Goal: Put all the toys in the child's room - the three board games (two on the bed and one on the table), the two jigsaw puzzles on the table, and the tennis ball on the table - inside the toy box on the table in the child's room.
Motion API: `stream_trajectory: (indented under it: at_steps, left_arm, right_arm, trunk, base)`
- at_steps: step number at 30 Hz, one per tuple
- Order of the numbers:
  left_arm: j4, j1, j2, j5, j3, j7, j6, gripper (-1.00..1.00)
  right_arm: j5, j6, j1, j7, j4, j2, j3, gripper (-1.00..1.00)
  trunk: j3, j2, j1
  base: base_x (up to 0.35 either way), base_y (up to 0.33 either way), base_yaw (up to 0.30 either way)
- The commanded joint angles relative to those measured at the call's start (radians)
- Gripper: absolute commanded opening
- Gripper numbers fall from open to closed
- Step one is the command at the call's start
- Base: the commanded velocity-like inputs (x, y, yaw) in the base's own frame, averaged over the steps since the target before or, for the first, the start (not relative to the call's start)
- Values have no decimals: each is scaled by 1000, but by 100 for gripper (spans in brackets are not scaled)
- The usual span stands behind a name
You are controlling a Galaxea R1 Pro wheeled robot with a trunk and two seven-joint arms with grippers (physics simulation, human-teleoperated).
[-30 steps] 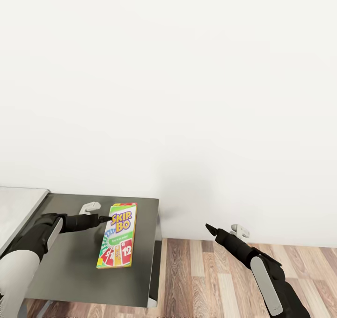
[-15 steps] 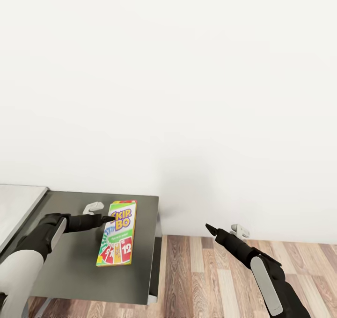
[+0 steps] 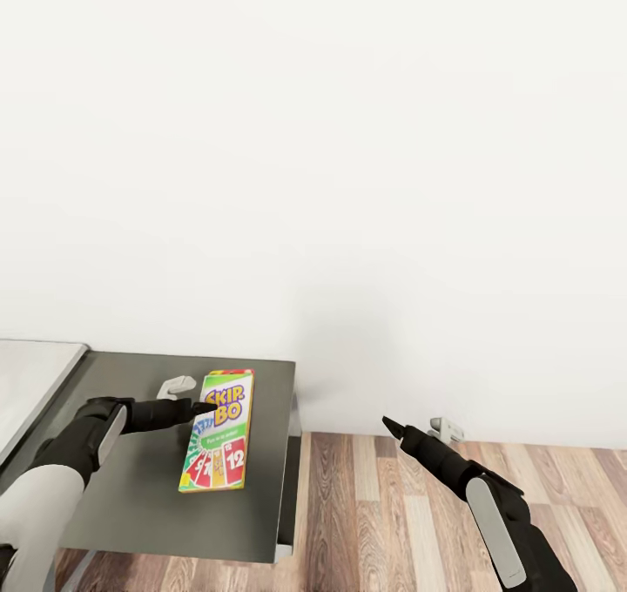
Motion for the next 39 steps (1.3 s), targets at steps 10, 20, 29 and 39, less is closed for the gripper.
stream_trajectory:
  at_steps: [10, 20, 29, 39]
  left_arm:
    - [0, -1, -7, -1, 4, -3, 8, 100]
    - [0, -1, -16, -2, 2, -7, 4, 100]
    - [0, -1, -16, -1, 2, -19, 1, 100]
    - [1, -1, -16, -1, 2, -23, -1, 100]
  right_arm:
    - [-2, 6, -1, 3, -1, 0, -2, 100]
    - [-2, 6, -1, 3, -1, 0, -2, 100]
    - [-2, 6, -1, 3, -1, 0, -2, 100]
    - [-2, 6, -1, 3, -1, 0, -2, 100]
  trunk:
    - [-3, -2, 1]
    - [-3, -2, 1]
    - [-3, -2, 1]
    - [-3, -2, 1]
  base:
    - [0, -87, 0]
    - [0, -53, 0]
    - [0, -92, 0]
    - [0, -122, 0]
